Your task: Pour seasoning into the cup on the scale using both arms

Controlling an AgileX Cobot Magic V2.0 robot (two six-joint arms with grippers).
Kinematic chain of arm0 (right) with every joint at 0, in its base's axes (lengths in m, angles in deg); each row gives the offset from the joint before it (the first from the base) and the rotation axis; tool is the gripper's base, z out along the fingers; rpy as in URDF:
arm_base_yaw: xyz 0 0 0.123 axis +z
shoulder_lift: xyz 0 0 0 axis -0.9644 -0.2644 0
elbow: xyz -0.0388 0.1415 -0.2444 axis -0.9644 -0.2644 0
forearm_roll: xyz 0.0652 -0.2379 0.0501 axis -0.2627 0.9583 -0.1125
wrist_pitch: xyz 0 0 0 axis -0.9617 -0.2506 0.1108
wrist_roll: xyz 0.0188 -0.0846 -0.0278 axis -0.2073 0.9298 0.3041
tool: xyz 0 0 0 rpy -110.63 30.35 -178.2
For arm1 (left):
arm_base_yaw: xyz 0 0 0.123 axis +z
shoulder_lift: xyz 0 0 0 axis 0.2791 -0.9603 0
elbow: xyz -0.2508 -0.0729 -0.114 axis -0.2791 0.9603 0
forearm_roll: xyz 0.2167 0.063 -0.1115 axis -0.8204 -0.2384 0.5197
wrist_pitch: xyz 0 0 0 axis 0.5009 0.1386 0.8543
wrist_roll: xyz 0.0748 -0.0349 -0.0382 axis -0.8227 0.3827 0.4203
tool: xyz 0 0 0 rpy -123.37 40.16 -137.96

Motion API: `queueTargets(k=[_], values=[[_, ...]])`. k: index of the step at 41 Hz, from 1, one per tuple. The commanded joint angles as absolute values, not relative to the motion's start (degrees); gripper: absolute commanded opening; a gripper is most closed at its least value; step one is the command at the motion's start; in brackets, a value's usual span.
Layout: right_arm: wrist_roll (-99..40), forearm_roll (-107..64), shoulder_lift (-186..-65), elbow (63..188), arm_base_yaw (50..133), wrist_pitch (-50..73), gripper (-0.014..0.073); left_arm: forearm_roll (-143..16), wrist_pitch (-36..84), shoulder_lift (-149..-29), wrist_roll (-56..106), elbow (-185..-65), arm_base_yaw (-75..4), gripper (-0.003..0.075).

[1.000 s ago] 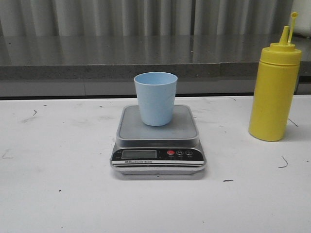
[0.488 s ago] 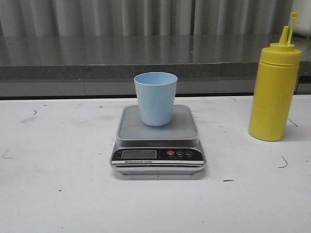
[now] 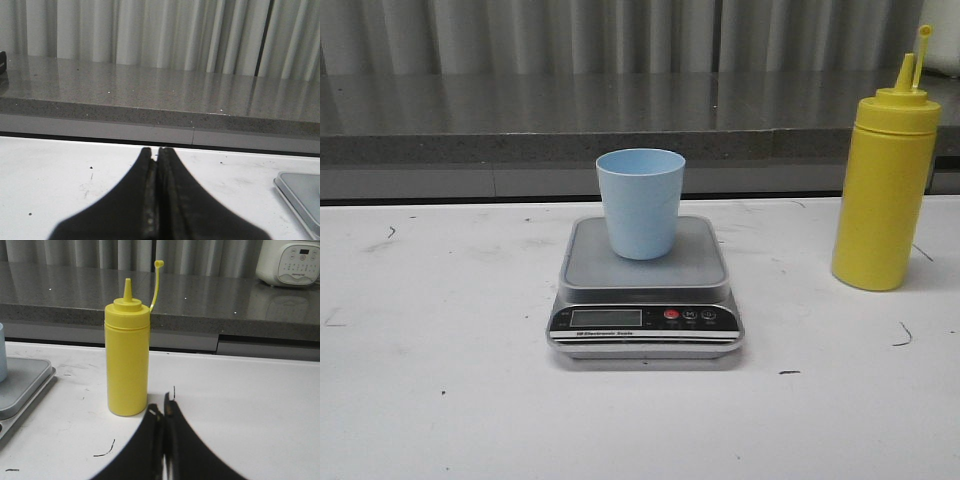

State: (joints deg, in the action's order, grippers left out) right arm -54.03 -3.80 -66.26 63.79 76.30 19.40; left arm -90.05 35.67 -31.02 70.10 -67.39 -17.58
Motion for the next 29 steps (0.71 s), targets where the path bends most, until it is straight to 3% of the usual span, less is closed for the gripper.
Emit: queueTargets(k=[1, 29], values=[[-53.44, -3.93, -65.29, 64.17, 76.12, 24.32, -0.0067, -89.61, 40.24, -30.19, 70.51, -65.99, -17.64, -0.002], [-52.92, -6.4, -65.28, 64.17, 75.93, 25.09, -0.0067, -89.61, 40.24, -30.19, 70.51, -65.99, -17.64, -0.002]])
